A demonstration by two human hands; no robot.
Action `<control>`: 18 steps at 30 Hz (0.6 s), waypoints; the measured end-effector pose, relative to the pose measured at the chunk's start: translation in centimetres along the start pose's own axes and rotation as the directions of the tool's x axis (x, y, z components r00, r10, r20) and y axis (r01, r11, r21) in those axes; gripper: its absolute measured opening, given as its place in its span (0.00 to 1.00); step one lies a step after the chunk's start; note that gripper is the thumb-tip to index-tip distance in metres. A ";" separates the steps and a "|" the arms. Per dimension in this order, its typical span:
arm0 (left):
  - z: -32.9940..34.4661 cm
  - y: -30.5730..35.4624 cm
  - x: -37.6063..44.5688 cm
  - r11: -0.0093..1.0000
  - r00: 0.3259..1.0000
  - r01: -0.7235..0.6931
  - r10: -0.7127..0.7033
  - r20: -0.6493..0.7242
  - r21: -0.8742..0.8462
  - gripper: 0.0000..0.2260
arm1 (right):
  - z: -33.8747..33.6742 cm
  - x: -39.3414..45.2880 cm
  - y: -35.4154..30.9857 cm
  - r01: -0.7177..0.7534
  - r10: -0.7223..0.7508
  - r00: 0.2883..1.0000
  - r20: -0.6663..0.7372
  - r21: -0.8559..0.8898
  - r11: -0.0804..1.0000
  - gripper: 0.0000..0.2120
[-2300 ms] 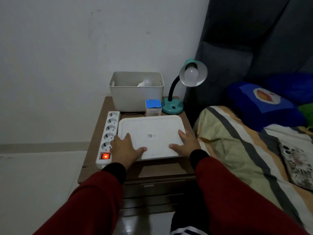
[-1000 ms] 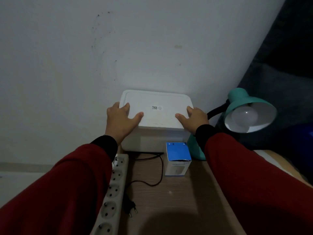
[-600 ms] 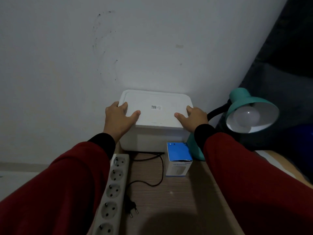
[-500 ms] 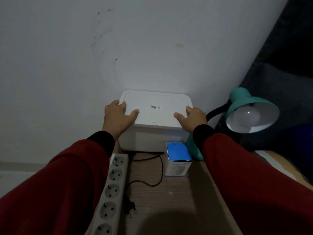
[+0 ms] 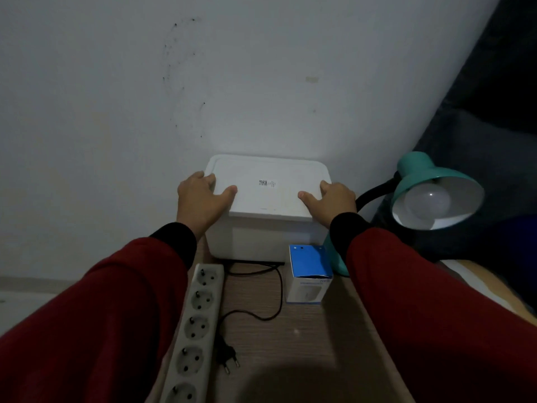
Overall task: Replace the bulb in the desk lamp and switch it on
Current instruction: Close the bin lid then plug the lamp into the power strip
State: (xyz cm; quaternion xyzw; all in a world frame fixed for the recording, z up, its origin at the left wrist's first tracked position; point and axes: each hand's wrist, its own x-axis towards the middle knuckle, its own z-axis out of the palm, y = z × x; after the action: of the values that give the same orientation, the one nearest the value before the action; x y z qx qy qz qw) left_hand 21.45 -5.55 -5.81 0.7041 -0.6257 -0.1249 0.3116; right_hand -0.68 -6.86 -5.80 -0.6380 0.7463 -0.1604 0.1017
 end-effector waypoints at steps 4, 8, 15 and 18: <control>0.5 -0.2 0.5 1.000 0.999 0.011 -0.012 0.035 0.016 0.33 | 0.1 0.4 0.1 -0.004 0.003 1.000 -0.003 -0.004 1.000 0.33; 1.3 -1.2 1.4 0.997 0.996 0.000 -0.007 0.091 0.075 0.28 | 0.6 0.4 0.4 -0.015 0.015 1.000 -0.005 0.015 1.000 0.31; 1.1 -0.8 1.8 0.958 0.983 -0.068 0.016 0.185 0.279 0.25 | -0.5 0.0 -0.3 0.008 0.003 0.996 0.086 -0.124 0.992 0.25; 0.0 0.3 1.7 0.941 0.968 -0.043 -0.043 0.245 0.337 0.24 | -1.9 -0.5 -1.2 0.046 -0.006 0.989 0.151 -0.261 0.964 0.20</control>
State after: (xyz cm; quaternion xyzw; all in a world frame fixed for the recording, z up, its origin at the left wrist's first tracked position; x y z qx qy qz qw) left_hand 21.55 -7.22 -5.21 0.7260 -0.6719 -0.1026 0.1045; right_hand -0.19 -6.35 -3.59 -0.6658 0.7428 -0.0131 0.0691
